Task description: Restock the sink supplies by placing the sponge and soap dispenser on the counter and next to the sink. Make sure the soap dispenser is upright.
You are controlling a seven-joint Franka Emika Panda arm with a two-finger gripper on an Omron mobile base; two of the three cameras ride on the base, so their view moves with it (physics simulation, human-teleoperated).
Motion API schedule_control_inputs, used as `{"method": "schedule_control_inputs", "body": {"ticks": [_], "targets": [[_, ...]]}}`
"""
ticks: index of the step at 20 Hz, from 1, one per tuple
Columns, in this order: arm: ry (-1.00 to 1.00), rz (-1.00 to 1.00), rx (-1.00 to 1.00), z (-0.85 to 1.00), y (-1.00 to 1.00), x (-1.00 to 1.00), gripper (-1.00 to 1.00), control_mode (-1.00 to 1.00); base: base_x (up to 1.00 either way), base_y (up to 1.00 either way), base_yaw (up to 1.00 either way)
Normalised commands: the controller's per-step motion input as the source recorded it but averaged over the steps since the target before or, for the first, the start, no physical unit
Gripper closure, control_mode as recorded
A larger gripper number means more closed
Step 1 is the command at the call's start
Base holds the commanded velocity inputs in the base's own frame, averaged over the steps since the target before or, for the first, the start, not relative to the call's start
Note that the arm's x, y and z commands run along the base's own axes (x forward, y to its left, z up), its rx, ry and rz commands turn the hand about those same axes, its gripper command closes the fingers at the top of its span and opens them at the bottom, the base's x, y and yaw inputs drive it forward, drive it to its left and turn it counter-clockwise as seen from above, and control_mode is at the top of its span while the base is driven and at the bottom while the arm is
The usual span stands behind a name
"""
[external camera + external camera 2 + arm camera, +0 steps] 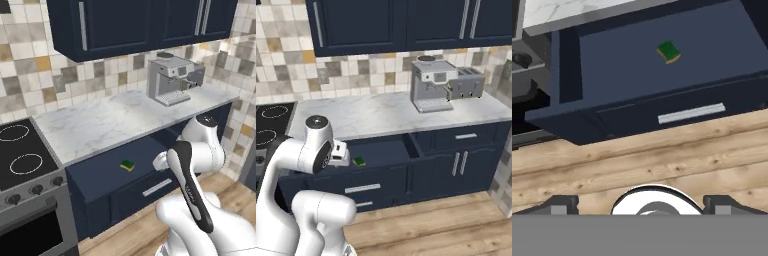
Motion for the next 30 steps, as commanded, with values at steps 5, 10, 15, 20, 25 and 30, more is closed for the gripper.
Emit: {"method": "schedule_control_inputs", "body": {"ticks": [5, 10, 15, 20, 25, 30], "targets": [[0.0, 0.0, 0.0, 0.0, 0.0, 0.0, -1.0, 1.0, 0.37, 0.1, 0.18], [0.0, 0.0, 0.0, 0.0, 0.0, 0.0, -1.0, 1.0, 0.4, 0.01, 0.0], [0.0, 0.0, 0.0, -0.03, 0.0, 0.0, -1.0, -1.0, 0.04, 0.0, 0.0], [0.07, 0.0, 0.0, -0.42, -0.17, 0.45, -1.0, -1.0, 0.0, 0.0, 0.0], [0.01, 0.0, -0.01, -0.62, -0.01, 0.77, -1.0, -1.0, 0.0, 0.0, 0.0], [0.02, 0.0, -0.05, -0.59, 0.0, 0.79, -1.0, -1.0, 0.0, 0.0, 0.0]]}}
